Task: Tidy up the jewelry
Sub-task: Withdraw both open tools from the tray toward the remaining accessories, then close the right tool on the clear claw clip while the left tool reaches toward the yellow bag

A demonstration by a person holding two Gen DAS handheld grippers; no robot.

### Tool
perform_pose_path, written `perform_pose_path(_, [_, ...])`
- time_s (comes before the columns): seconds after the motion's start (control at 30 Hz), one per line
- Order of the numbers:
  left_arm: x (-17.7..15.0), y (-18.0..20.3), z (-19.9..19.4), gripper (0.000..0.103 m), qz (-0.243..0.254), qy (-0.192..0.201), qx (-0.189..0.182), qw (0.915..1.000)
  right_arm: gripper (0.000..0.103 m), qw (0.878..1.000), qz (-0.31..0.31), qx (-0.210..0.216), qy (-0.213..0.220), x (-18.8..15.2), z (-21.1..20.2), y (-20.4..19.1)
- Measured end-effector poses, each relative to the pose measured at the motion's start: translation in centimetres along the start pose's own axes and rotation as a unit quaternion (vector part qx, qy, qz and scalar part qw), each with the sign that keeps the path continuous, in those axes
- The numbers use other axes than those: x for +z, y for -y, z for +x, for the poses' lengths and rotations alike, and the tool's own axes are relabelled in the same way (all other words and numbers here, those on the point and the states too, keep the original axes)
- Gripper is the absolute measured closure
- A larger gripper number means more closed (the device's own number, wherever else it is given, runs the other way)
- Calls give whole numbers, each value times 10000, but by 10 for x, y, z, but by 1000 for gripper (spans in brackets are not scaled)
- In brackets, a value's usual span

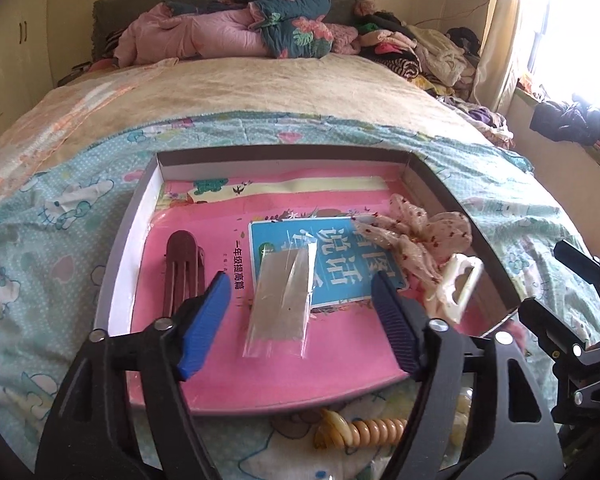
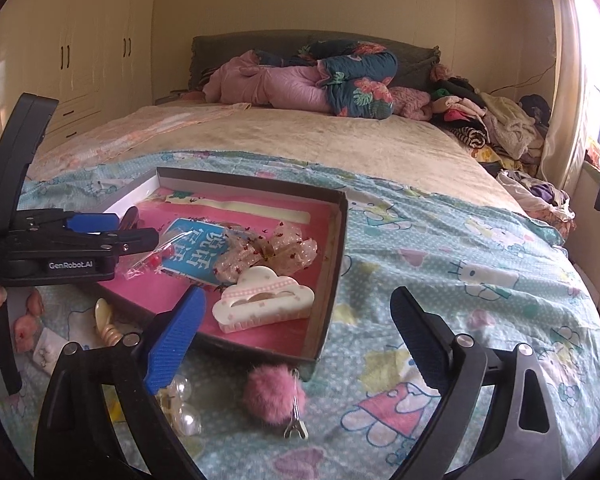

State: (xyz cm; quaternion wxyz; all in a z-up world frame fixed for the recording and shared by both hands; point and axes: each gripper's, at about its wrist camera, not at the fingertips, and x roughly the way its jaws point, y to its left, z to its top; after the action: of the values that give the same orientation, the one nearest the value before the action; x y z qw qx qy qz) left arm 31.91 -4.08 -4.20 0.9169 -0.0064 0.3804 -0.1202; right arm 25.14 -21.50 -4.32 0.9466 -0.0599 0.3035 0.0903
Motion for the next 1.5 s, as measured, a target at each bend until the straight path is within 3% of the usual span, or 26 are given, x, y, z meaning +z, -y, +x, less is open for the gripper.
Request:
perform_pose_path(0.13, [-3,4,-20,16,-26,215,-34,9998,11,10000,47,-16,79,-2,-13,2])
perform_pose_path(0.23, [-7,7,-34,12,-4,339,-15,9994,11,9999,62,-30,131,-3,-21,4])
perform_pose_path(0.9, [-39,13,-100,12,-43,743,-46,9972,10,9992,-70,47,401,-19,-74,-5])
perform_pose_path(1.5, [-88,16,-108,12,85,467,39,9989,10,9986,-314,381,196,-53,-89,-28])
